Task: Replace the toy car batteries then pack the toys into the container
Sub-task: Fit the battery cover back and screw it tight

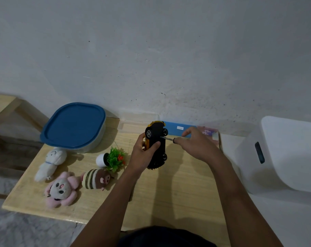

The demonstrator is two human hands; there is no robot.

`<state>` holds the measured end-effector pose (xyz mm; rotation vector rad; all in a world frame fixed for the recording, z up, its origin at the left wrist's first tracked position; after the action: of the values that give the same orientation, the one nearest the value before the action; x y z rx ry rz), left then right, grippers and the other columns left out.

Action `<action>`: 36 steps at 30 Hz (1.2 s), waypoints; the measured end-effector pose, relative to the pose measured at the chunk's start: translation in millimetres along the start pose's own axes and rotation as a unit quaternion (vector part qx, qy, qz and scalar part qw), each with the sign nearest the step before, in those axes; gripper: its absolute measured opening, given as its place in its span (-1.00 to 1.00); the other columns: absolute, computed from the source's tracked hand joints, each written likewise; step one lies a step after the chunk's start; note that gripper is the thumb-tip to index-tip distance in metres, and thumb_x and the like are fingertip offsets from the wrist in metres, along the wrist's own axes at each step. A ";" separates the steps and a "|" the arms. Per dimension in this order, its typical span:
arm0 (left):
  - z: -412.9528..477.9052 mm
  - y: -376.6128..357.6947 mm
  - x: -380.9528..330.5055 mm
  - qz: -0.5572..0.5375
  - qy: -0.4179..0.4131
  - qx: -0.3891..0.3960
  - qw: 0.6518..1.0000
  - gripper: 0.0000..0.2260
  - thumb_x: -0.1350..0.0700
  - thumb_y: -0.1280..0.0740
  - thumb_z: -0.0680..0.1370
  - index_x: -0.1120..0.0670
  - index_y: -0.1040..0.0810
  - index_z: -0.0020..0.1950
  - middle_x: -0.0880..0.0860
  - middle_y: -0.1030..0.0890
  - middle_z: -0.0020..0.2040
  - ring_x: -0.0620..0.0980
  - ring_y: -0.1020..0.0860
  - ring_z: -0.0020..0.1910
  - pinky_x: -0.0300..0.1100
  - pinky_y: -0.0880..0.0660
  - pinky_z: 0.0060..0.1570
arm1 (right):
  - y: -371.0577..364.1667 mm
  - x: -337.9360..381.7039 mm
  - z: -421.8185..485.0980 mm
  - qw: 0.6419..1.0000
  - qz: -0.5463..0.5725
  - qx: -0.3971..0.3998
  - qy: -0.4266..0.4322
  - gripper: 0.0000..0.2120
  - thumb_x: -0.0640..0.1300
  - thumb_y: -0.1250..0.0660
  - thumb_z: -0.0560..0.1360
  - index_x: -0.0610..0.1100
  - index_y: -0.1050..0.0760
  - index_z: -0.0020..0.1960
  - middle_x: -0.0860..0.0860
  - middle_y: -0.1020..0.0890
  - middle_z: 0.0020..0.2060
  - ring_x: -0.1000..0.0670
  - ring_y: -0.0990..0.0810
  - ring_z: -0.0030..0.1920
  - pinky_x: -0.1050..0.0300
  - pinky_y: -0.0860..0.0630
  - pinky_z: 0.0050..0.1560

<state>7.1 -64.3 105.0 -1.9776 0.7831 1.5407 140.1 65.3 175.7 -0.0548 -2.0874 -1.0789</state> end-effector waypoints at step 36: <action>4.8 10.5 1.9 -0.003 0.006 -0.020 1.000 -0.67 0.11 -0.41 0.54 -0.06 -0.47 0.28 0.04 -0.64 0.08 0.00 -0.65 0.05 -0.01 -0.61 0.06 | 5.0 5.4 -1.9 0.998 -0.035 0.005 0.054 -0.76 0.13 -0.33 0.54 -0.06 -0.55 -0.09 0.01 -0.61 -0.26 0.02 -0.56 -0.25 0.13 -0.40 -0.27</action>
<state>-3.2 -68.6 101.6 -2.0173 0.7564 1.5542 139.3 65.5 183.2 0.0802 -2.0097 -1.0887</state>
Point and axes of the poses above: each hand's wrist, its own z-axis towards the middle knuckle, its own y-axis out of the back of the hand, x = y × z, the point moved 7 cm from there along z, towards the middle knuckle
